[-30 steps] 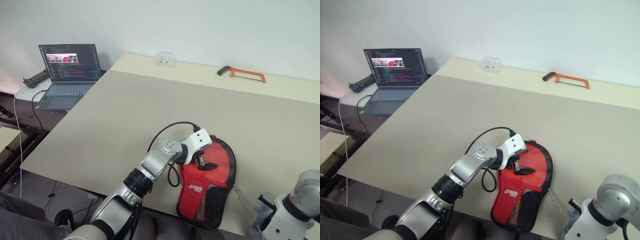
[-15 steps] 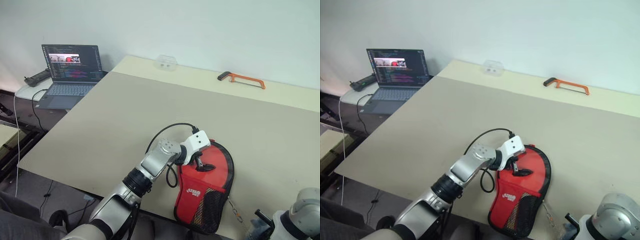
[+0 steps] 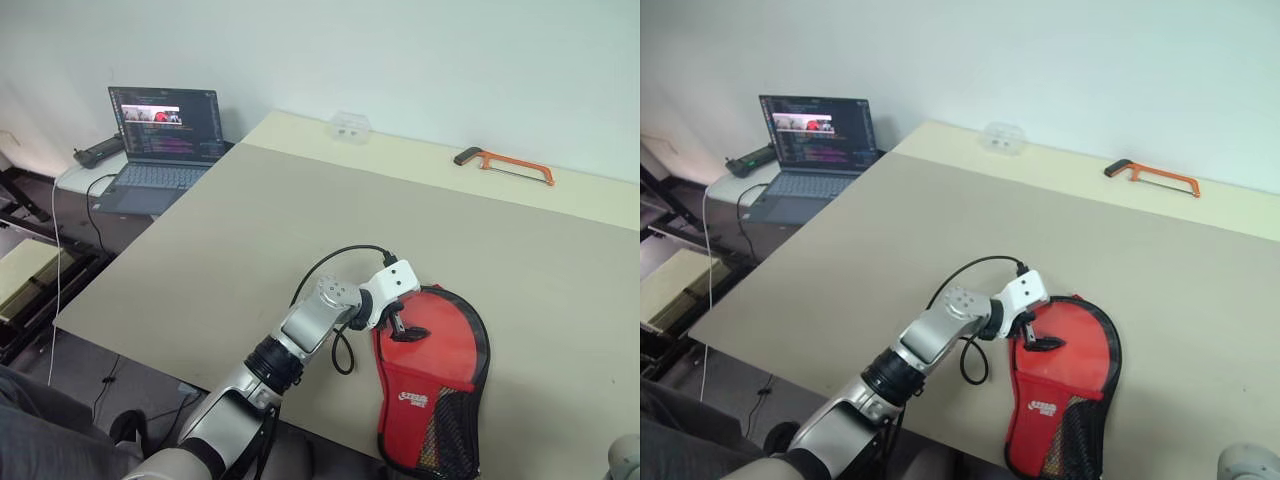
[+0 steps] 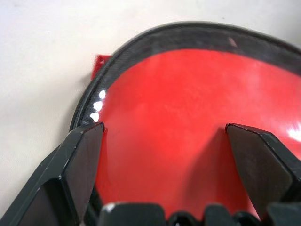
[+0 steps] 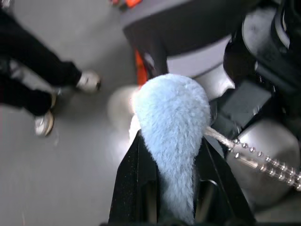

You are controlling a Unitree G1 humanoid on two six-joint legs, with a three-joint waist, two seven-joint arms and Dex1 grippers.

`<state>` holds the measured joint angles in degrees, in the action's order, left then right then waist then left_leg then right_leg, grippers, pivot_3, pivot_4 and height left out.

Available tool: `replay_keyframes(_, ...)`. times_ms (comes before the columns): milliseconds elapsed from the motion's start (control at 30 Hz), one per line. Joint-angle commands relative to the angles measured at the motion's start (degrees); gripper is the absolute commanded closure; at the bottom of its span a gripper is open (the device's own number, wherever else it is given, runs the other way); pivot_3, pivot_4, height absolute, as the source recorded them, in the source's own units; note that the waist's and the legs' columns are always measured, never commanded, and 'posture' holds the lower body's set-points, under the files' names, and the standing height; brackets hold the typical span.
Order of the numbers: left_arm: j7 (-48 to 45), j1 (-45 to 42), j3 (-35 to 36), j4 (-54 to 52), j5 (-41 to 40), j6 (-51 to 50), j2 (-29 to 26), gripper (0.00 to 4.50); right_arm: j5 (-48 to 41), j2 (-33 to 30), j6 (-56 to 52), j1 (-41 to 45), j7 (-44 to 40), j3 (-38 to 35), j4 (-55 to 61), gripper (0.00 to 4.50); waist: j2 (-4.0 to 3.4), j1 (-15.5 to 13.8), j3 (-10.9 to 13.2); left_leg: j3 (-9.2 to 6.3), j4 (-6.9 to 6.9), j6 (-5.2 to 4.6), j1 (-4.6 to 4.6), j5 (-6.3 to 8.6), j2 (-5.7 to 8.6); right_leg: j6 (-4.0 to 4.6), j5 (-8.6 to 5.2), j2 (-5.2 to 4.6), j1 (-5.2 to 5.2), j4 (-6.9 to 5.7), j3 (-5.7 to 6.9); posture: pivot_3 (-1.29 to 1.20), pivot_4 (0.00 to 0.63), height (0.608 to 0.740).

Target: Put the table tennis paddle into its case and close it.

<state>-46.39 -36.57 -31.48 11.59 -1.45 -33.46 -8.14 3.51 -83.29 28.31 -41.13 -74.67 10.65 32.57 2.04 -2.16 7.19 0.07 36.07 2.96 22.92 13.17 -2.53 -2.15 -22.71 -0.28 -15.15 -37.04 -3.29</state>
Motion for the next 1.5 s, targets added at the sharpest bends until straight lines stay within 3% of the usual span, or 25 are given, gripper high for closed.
replay_keyframes(33,0.43,2.64,-1.97,4.39,2.44,-4.36,-1.78,0.0,-4.22,-2.74,-4.78,1.27,-2.97,0.88,8.31,4.23,-0.33,0.77,-0.02,-0.02,0.04,-0.11,-0.06,0.05,0.06,0.0,0.01,-0.08,0.02,-0.09,-0.06,0.0,0.15,0.74)
replay_keyframes(133,0.47,2.58,-2.02,4.37,2.34,-4.38,-1.8,0.0,-9.02,-4.71,-12.21,2.53,-3.69,0.08,15.63,4.23,-0.51,1.12,0.01,-0.09,0.06,-0.18,-0.24,0.02,0.1,-0.02,0.02,-0.11,0.03,-0.47,-0.17,0.0,0.15,0.74)
replay_keyframes(367,0.75,2.41,-2.38,4.88,2.46,-4.07,-1.21,0.0,-9.76,-4.04,-17.32,9.49,-4.67,-0.62,14.13,4.24,-0.36,1.06,0.08,-0.09,0.1,-0.18,-0.25,0.02,0.07,-0.02,0.02,-0.05,-0.02,-0.57,-0.18,0.0,0.15,0.74)
replay_keyframes(633,0.87,2.49,-2.19,5.42,2.53,-3.49,-1.12,0.0,-11.08,-0.03,-22.66,30.67,-8.95,-0.77,4.14,4.24,-0.4,1.36,0.11,-0.12,0.14,-0.23,-0.36,-0.01,0.05,0.0,0.04,-0.07,-0.01,-0.68,-0.21,0.0,0.15,0.74)
replay_keyframes(767,0.97,2.32,-1.59,5.72,2.46,-3.16,-1.14,0.0,-7.15,4.33,-29.47,36.96,-8.22,3.2,6.74,4.24,-0.43,1.2,0.12,-0.13,0.11,-0.23,-0.33,-0.01,0.03,0.0,0.04,-0.06,-0.03,-0.66,-0.21,0.0,0.15,0.74)
replay_keyframes(967,0.82,2.54,-0.1,4.94,1.81,-1.76,-1.61,0.0,-4.57,5.3,-34.72,40.24,-10.04,5.08,5.16,2.27,-0.51,1.37,0.22,-0.11,0.14,-0.23,-0.32,-0.01,0.05,-0.01,0.05,-0.09,-0.06,-0.68,-0.24,0.0,0.15,0.74)
replay_keyframes(1167,-6.07,2.34,7.73,-4.4,-6.2,2.28,-3.94,0.0,-8.76,4.28,-37.13,45.75,-12.24,-0.31,-3.03,0.15,-0.72,2.28,1.05,-0.09,0.14,-0.26,-0.34,-0.04,0.02,0.0,0.08,-0.08,-0.11,-0.79,-0.27,0.0,0.15,0.74)
replay_keyframes(1267,-11.92,1.47,11.57,-10.52,-12.05,1.53,-7.12,0.0,-13.63,2.59,-38.2,44.63,-14.03,-5.89,-6.97,0.03,-0.94,2.45,1.93,0.01,0.15,-0.24,-0.02,-0.05,-0.01,0.0,0.09,-0.04,-0.5,-0.89,-0.34,0.0,0.15,0.74)
replay_keyframes(1500,-23.93,-0.29,20.74,-19.6,-23.42,-1.97,-20.59,0.0,-22.88,4.03,-40.21,34.61,-16.63,-23.09,-16.55,0.03,-1.04,2.19,2.25,0.16,0.36,0.01,0.97,-0.2,-0.15,-0.04,0.06,0.13,-1.25,-0.68,-0.28,0.0,0.15,0.74)
